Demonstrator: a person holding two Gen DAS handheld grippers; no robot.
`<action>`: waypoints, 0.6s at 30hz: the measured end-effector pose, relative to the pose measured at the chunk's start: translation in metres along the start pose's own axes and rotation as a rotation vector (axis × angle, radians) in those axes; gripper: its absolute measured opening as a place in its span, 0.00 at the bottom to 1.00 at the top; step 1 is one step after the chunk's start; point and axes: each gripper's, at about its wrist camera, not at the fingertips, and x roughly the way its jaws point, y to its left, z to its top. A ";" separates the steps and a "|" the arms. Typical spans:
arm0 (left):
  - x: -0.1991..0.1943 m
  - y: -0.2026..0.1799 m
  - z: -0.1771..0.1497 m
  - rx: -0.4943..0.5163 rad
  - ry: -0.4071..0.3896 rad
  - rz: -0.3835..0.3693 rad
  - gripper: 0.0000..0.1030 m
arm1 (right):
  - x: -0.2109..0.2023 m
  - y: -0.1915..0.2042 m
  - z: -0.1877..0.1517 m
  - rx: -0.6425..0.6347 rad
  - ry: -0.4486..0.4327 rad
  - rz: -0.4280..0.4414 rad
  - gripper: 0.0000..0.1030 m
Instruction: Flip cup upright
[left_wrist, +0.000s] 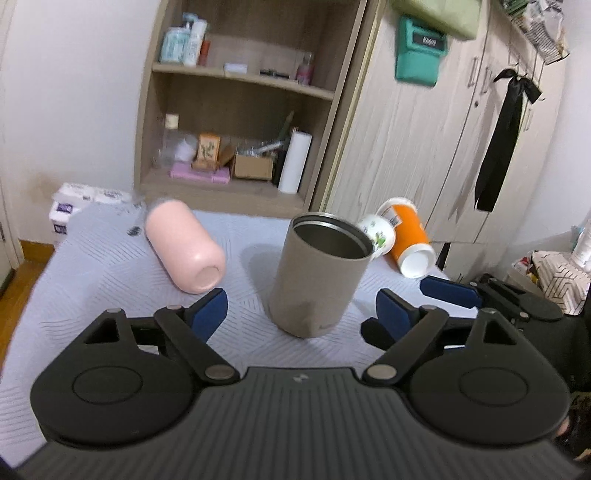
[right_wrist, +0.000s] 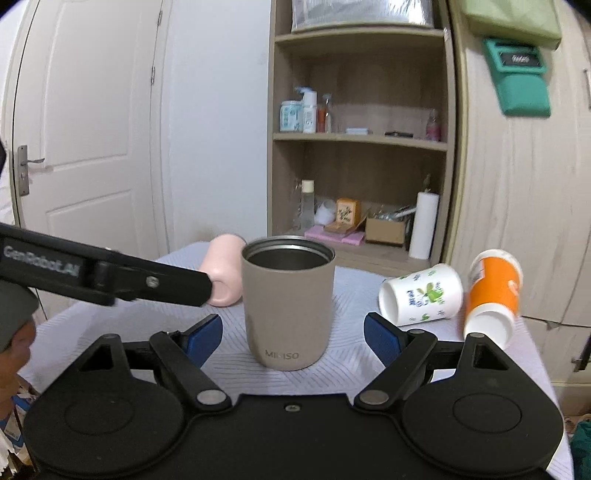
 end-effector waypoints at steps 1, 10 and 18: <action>-0.009 -0.002 -0.001 0.002 -0.011 0.008 0.86 | -0.006 0.002 0.001 -0.003 -0.006 -0.007 0.85; -0.066 -0.014 -0.010 0.054 -0.072 0.210 0.86 | -0.051 0.018 0.009 0.048 -0.060 -0.071 0.85; -0.093 -0.017 -0.018 0.066 -0.124 0.244 0.88 | -0.073 0.030 0.005 0.080 -0.076 -0.185 0.87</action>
